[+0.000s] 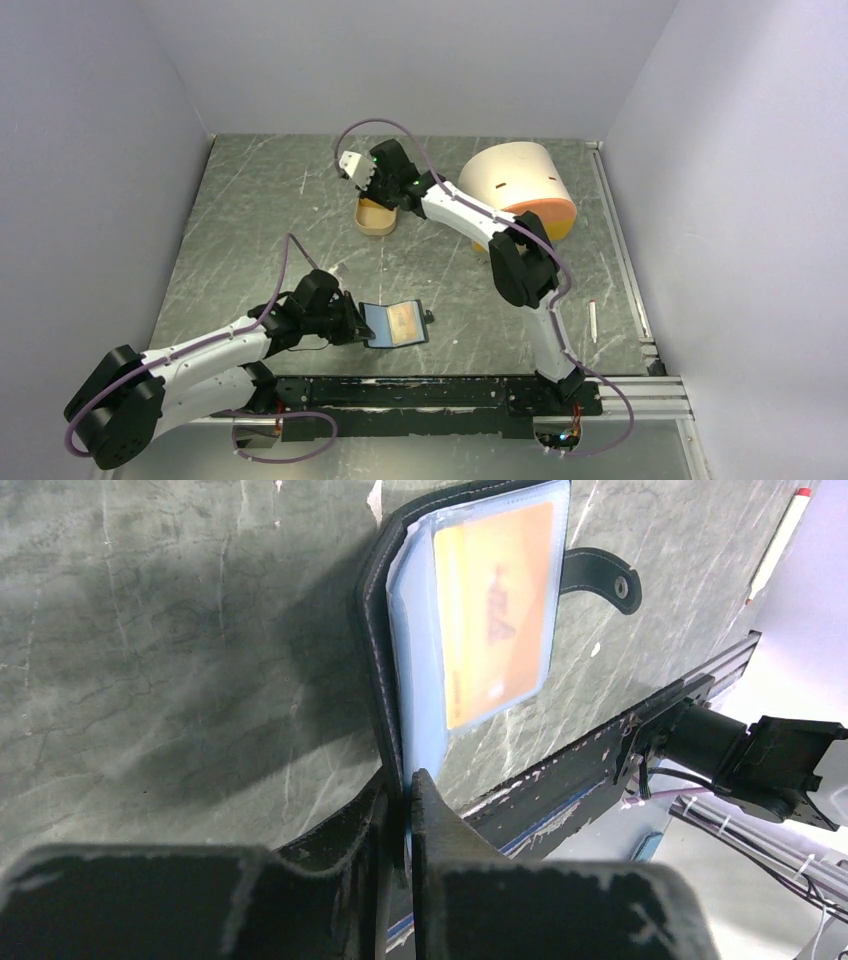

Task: Put the credit cards into the card holder
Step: Pick up the credit card from the storage box.

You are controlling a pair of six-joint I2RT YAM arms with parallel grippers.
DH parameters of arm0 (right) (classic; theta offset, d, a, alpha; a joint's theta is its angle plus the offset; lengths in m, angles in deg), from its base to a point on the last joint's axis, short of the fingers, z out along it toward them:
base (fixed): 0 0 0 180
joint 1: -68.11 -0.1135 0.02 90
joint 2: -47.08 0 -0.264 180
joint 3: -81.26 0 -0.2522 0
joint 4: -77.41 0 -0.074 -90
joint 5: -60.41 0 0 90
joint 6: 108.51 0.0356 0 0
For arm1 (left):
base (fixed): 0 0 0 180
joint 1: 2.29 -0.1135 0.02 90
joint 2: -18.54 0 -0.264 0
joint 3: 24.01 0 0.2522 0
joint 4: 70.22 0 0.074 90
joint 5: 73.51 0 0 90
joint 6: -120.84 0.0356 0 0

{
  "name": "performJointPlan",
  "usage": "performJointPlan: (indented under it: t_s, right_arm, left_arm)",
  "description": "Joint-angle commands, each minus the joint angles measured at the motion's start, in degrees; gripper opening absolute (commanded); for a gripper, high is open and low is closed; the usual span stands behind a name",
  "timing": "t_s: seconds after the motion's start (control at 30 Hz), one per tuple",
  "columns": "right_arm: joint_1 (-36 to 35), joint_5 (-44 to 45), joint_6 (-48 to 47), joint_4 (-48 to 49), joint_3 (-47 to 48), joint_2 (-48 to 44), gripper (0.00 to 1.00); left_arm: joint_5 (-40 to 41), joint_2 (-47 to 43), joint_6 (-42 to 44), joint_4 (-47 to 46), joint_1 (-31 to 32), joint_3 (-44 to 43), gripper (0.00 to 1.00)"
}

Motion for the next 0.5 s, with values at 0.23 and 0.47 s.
performJointPlan:
  t_s: [0.23, 0.47]
  right_arm:
    - [0.0, -3.0, 23.6, 2.3, -11.2, -16.3, 0.0]
    - [-1.0, -7.5, 46.8, 6.7, -27.7, -30.8, 0.0]
  left_arm:
    - [-0.5, 2.6, -1.5, -1.7, -0.3, -0.5, 0.15]
    - [-2.9, 3.4, -1.4, -5.6, -0.4, 0.4, 0.11]
